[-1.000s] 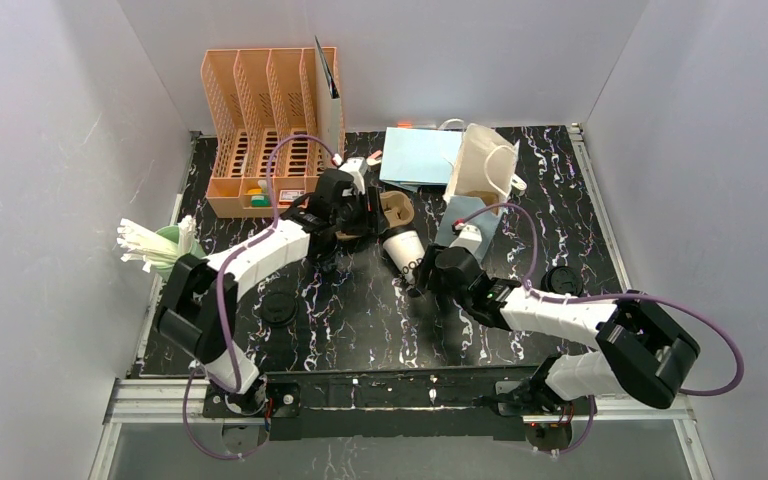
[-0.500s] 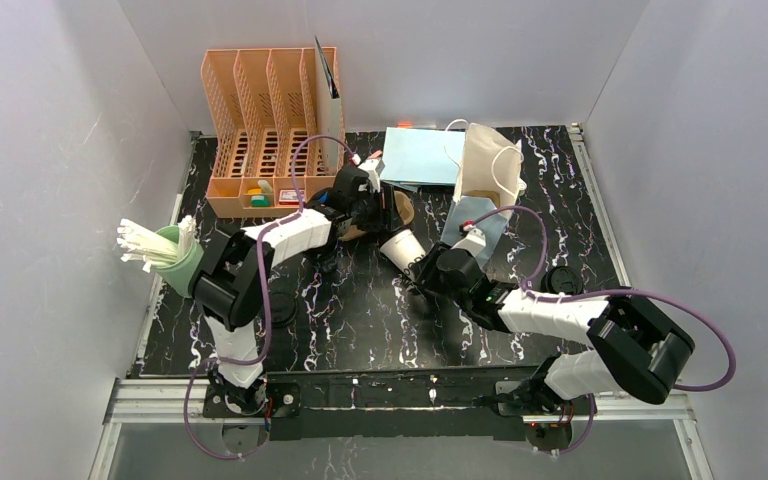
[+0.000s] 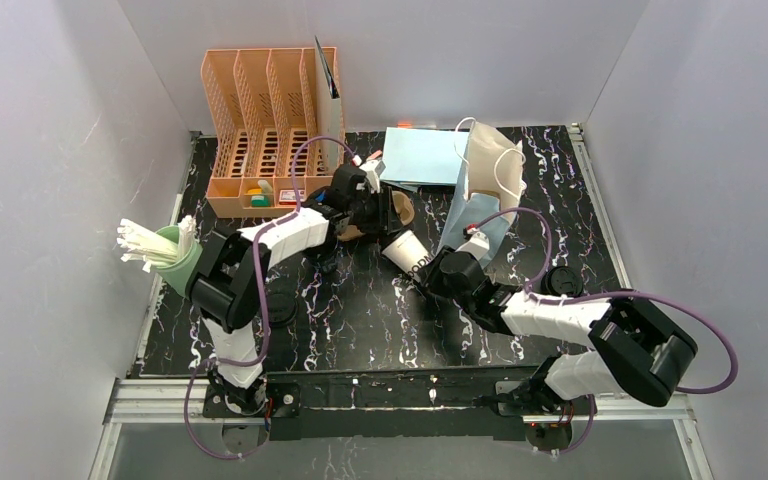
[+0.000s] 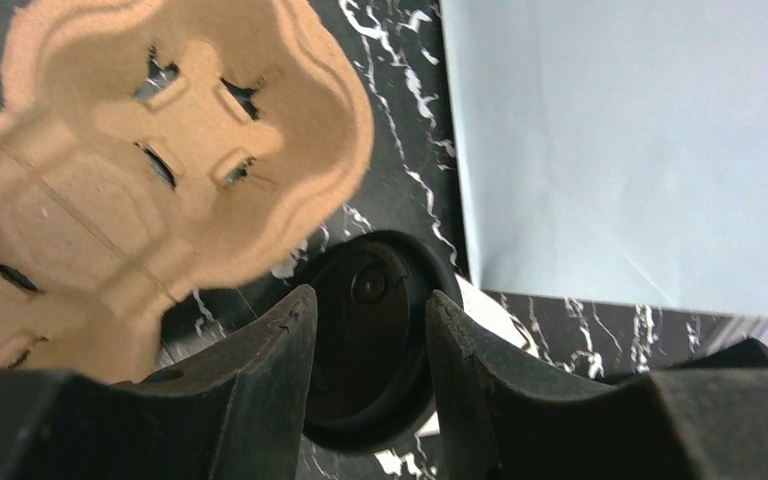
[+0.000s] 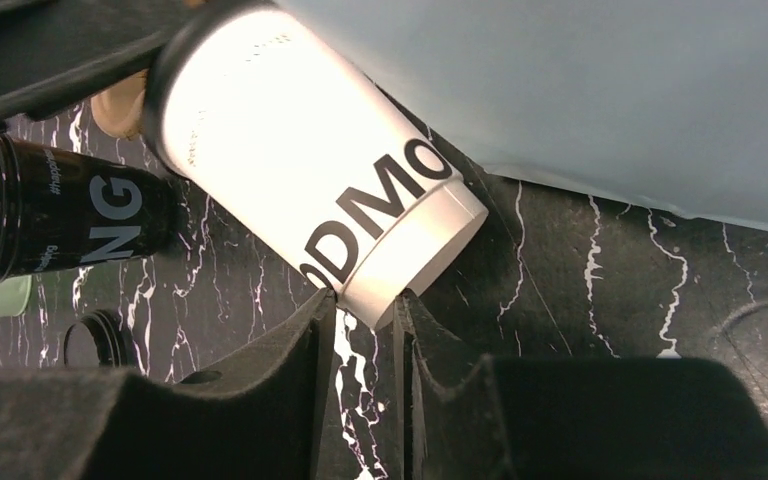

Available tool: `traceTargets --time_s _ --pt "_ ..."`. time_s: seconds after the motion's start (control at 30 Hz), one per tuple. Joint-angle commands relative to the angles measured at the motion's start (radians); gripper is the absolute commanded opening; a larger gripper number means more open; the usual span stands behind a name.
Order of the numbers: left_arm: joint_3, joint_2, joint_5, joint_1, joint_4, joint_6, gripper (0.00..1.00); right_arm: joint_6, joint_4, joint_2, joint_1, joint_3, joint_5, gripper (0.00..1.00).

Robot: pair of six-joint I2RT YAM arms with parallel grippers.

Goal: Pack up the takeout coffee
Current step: Adjust the coffee cup at the center of the board.

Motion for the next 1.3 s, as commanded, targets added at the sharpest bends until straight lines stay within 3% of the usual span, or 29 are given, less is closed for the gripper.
traceTargets --time_s 0.0,0.4,0.83,1.27 --pt "-0.043 -0.115 0.107 -0.024 -0.038 -0.031 0.42 0.045 0.004 -0.02 -0.009 -0.019 -0.029 0.35" --pt "-0.084 -0.2 0.156 -0.097 -0.039 -0.092 0.42 0.083 0.03 -0.104 -0.009 -0.104 -0.07 0.33" --pt "-0.056 -0.22 0.124 -0.227 -0.047 -0.109 0.42 0.078 -0.031 -0.166 -0.01 -0.14 -0.104 0.38" --pt "-0.01 -0.236 0.078 -0.279 -0.147 -0.087 0.41 0.048 0.068 -0.011 -0.01 -0.092 -0.282 0.41"
